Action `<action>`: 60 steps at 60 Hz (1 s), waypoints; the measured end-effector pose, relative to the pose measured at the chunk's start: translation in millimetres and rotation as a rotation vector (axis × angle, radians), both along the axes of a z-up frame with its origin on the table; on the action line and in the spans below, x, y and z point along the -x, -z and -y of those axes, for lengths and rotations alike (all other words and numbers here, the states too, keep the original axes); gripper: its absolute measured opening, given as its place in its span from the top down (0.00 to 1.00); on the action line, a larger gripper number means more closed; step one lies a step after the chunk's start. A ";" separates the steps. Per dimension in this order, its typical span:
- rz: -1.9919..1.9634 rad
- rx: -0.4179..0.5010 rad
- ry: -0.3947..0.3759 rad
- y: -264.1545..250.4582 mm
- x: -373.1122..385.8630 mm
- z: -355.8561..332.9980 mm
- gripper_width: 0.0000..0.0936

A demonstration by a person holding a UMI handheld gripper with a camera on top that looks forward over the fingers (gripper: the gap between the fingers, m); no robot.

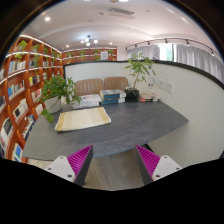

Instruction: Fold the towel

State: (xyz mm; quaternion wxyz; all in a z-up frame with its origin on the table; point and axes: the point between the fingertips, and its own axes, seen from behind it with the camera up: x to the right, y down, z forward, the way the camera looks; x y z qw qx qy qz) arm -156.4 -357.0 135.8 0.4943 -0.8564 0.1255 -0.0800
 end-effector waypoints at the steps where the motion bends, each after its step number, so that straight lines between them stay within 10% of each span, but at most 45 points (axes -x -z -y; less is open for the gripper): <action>1: -0.002 0.009 -0.008 2.9 -0.3 0.0 0.11; 40: -0.007 0.066 -0.260 88.7 212.0 -340.5 0.11; 54: 0.026 0.181 -0.273 145.5 233.5 -386.9 0.35; 60: 0.050 0.133 -0.292 144.3 234.9 -391.4 0.60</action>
